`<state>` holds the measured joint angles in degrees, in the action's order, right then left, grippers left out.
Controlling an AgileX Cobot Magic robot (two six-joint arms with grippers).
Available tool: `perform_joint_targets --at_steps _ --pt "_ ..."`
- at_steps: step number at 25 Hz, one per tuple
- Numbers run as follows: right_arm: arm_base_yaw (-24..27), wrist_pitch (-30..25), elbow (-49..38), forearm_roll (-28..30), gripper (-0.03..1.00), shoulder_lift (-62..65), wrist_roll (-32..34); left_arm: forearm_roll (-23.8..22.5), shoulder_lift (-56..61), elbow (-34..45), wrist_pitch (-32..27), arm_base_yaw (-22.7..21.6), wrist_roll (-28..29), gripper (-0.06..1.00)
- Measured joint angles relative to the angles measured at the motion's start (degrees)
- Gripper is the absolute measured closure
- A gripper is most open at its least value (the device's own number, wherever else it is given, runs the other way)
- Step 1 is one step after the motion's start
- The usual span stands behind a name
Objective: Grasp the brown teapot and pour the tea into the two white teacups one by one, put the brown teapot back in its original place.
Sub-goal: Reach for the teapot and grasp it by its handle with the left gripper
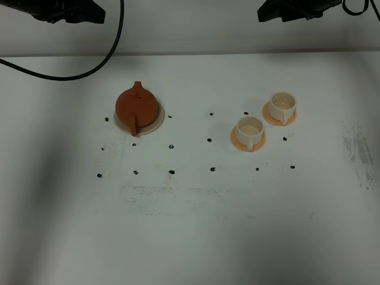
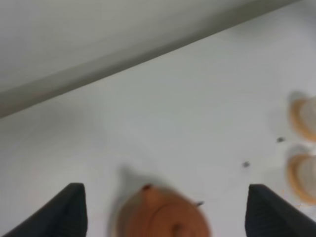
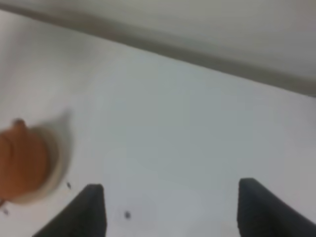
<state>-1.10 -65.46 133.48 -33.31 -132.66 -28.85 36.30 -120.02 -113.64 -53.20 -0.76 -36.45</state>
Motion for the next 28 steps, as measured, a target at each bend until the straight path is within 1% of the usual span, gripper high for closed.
perform_joint_targets --at_steps 4,8,10,12,15,17,21,25,28 --pt "0.0 -0.84 -5.93 4.34 0.39 5.06 0.73 -2.62 4.29 6.33 2.27 0.0 0.93 0.27" --pt "0.0 -1.07 -11.67 6.71 0.39 12.21 1.46 -6.56 12.39 17.11 9.67 0.04 0.95 0.27" --pt "0.0 -1.07 -13.95 5.84 0.4 16.0 2.02 -8.01 17.58 22.86 14.17 0.04 0.95 0.27" --pt "0.17 -1.2 -16.01 3.08 0.4 20.11 2.37 -9.07 23.51 28.49 17.36 0.04 0.95 0.27" --pt "0.4 -0.97 -20.56 -0.59 0.4 26.24 1.85 -11.23 30.9 34.0 19.64 0.04 1.23 0.27" --pt "0.48 0.46 -25.44 -1.3 0.4 30.83 0.91 -13.39 34.59 36.24 19.77 0.04 2.73 0.27" --pt "0.48 5.8 -36.74 -0.93 0.4 42.32 -1.02 -20.16 39.2 39.4 18.91 -0.01 8.24 0.27" --pt "0.48 10.08 -47.89 0.54 0.41 55.36 -1.84 -26.95 40.16 41.97 14.61 -0.01 16.42 0.27" --pt "0.48 12.41 -55.26 3.23 0.41 64.16 -1.68 -30.29 39.75 43.35 12.91 -0.01 22.37 0.27"
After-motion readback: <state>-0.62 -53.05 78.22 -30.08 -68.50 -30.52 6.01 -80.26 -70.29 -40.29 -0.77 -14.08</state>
